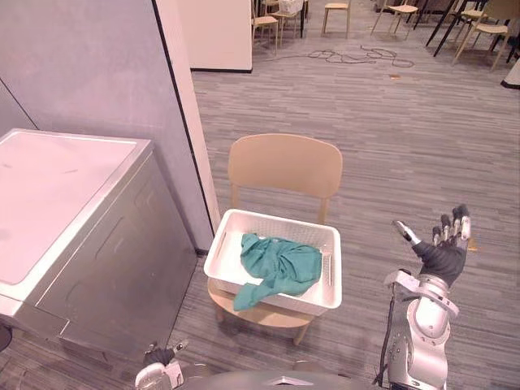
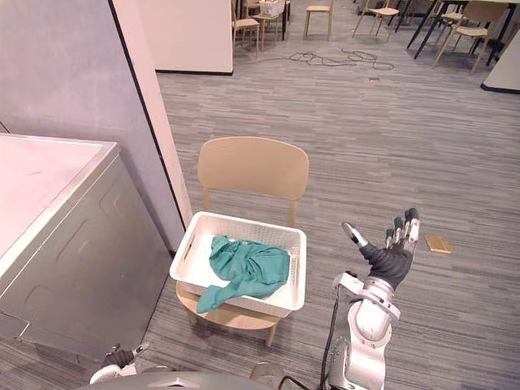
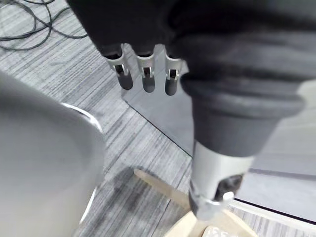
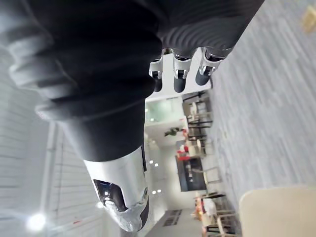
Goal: Pick up the laundry basket with both hands and put the clothes into the washing machine.
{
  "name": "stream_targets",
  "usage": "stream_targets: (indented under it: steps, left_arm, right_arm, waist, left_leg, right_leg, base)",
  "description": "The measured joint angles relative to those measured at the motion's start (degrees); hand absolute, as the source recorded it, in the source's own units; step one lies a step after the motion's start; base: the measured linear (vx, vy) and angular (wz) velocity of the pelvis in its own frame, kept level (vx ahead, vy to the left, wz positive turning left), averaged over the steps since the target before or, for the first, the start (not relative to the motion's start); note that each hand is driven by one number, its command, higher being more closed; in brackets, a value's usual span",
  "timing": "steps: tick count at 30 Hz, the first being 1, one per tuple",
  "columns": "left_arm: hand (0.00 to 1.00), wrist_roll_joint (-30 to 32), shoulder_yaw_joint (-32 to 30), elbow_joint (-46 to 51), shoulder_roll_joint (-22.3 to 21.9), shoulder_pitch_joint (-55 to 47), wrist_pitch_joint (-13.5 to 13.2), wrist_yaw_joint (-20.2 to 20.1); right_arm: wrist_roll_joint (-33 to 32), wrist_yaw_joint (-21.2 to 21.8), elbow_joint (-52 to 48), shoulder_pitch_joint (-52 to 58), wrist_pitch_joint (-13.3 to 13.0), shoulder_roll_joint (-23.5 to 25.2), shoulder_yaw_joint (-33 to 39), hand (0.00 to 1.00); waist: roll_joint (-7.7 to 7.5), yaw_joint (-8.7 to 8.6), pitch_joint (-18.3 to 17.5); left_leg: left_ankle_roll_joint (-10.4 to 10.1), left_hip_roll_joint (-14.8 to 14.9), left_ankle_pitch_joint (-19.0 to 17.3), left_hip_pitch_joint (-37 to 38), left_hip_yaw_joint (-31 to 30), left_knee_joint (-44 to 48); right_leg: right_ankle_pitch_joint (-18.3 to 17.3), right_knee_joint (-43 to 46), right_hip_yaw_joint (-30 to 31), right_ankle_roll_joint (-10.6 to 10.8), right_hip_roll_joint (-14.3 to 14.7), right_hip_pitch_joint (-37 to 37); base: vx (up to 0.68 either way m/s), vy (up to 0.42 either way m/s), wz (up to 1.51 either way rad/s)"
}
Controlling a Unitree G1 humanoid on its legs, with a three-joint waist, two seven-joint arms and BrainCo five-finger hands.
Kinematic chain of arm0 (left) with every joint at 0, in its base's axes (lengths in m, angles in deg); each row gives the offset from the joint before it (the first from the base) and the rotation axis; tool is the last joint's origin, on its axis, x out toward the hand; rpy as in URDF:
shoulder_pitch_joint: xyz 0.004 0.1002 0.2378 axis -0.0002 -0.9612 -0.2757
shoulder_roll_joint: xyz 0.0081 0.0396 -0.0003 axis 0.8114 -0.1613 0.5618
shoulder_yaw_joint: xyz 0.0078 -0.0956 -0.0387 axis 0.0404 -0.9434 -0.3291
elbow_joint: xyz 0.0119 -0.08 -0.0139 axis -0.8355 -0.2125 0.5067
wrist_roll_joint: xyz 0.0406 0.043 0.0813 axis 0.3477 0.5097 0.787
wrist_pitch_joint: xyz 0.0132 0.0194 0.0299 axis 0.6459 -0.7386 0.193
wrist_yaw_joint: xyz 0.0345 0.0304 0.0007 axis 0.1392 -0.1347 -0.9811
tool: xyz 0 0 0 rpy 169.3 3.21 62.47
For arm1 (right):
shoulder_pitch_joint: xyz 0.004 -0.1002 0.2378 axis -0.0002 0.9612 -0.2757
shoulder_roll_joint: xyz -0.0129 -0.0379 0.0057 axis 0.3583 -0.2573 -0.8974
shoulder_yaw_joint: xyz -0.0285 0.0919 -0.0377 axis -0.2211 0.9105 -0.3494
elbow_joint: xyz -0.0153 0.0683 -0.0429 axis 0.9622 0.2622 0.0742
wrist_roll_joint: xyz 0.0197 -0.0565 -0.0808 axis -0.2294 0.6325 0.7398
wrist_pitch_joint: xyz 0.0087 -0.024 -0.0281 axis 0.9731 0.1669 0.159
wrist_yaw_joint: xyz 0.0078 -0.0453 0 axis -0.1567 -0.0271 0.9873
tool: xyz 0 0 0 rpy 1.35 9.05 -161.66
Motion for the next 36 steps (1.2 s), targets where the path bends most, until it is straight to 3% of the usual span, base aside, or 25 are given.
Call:
stream_targets:
  steps: [5, 7, 12, 14, 18, 20, 21, 23, 26, 31, 36]
  left_arm:
    - [0.0, 5.71, 1.94, -0.74, 0.49, 0.42, -0.03, -0.68]
    - [0.0, 5.91, 3.84, -1.93, 2.04, 0.65, -0.29, -1.77]
    - [0.0, 5.95, 11.46, -4.6, 5.36, 2.75, -0.64, -4.34]
    - [0.0, 6.5, 14.86, -4.63, 6.9, 4.48, -0.92, -5.13]
    - [0.0, 6.5, 18.95, -4.57, 8.74, 7.84, -1.23, -5.55]
    - [0.0, 6.52, 21.3, -4.56, 10.02, 10.39, -1.31, -5.61]
    - [0.0, 6.52, 21.88, -4.5, 10.36, 10.97, -1.37, -5.56]
    - [0.0, 6.49, 23.16, -4.4, 11.46, 13.27, -2.08, -5.3]
    - [0.0, 6.4, 24.06, -4.46, 12.63, 14.73, -2.3, -4.99]
    - [0.0, 5.15, 24.1, -4.57, 12.82, 16.21, -2.3, -3.78]
    - [0.0, 4.83, 24.11, -4.51, 12.77, 16.95, -2.34, -2.84]
  right_arm:
    - [0.78, 2.95, -0.76, -0.62, -1.01, -2.06, -4.68, 0.0]
    - [2.71, 5.82, 2.71, -2.74, -0.92, -7.06, -7.27, 0.0]
    - [4.77, 13.75, 19.22, -10.25, 0.35, -25.64, -13.87, 0.0]
    - [5.96, 17.04, 26.78, -16.86, 0.76, -34.8, -22.21, 0.0]
    - [9.24, 21.59, 33.42, -29.09, 0.7, -44.62, -38.34, 0.0]
    - [12.81, 24.26, 34.8, -37.61, -1.18, -50.47, -50.48, 0.0]
    - [13.78, 25.05, 35.19, -39.31, -1.82, -51.69, -53.1, 0.0]
    - [16.12, 27.29, 36.23, -45.05, -3.37, -55.9, -62.62, 0.0]
    - [19.71, 29.15, 39.33, -51.83, -5.23, -57.1, -71.99, 0.0]
    - [25.11, 28.39, 41.44, -54.8, -5.89, -57.1, -75.52, 0.0]
    - [29.99, 24.5, 45.4, -56.63, -5.38, -56.16, -75.85, 0.0]
  waist:
    - [-0.29, 0.21, -0.95]
    - [-0.31, 0.19, -1.15]
    - [-0.6, -0.19, -0.01]
    - [-0.77, -0.26, 2.21]
    - [-1.01, 0.25, 7.08]
    - [-1.06, 0.81, 10.37]
    - [-1.08, 1.12, 11.12]
    - [-1.34, 2.86, 14.1]
    - [-1.78, 3.93, 16.31]
    - [-2.0, 5.38, 18.02]
    - [-2.3, 5.56, 18.48]
  left_leg:
    - [1.37, -3.1, 1.11, 2.13, 1.24, -4.63]
    - [1.74, -3.59, 1.36, 2.24, 2.27, -5.62]
    - [2.85, -4.58, 2.96, -0.66, 1.91, -6.95]
    - [3.18, -4.84, 4.09, -3.53, 0.87, -6.99]
    - [3.92, -4.91, 6.39, -6.58, 0.49, -7.96]
    - [4.09, -5.0, 7.59, -8.97, -0.31, -7.99]
    - [4.15, -5.01, 7.83, -9.64, -0.6, -7.99]
    - [4.2, -5.04, 9.12, -11.3, -0.94, -8.78]
    - [4.32, -5.11, 10.77, -12.56, -1.03, -10.45]
    - [4.45, -5.04, 11.71, -14.15, -1.06, -11.18]
    - [4.37, -4.96, 13.22, -15.16, -1.28, -13.25]
  right_leg:
    - [3.06, -6.05, 1.42, 2.35, -1.51, 2.1]
    - [4.63, -8.41, 2.72, 2.65, -1.39, 2.03]
    - [9.49, -15.12, 2.82, 3.19, -1.3, 1.42]
    - [11.04, -16.12, 2.81, 3.24, -1.27, -0.9]
    - [13.42, -16.81, 2.86, 3.15, -1.08, -3.64]
    - [14.38, -16.61, 2.56, 3.07, -1.05, -5.85]
    - [14.56, -16.53, 2.45, 3.04, -1.02, -6.38]
    - [14.97, -16.1, 2.38, 2.9, -0.99, -8.38]
    - [15.79, -15.91, 2.44, 2.84, -0.85, -10.46]
    - [16.39, -15.92, 2.4, 2.82, -0.73, -12.35]
    - [16.41, -15.4, 2.23, 2.79, -0.52, -14.37]
  base:
    - [0.05, 0.14, -0.06]
    - [0.01, 0.103, -0.27]
    - [-0.03, 0.081, -0.02]
    - [-0.12, 0.048, 0.07]
    - [-0.12, 0.035, 0.04]
    - [-0.13, 0.035, 0.11]
    - [-0.12, 0.029, 0.13]
    - [-0.12, 0.025, 0.08]
    - [-0.07, 0.015, 0.02]
    - [-0.01, 0.001, 0.0]
    - [0.0, -0.005, 0.01]
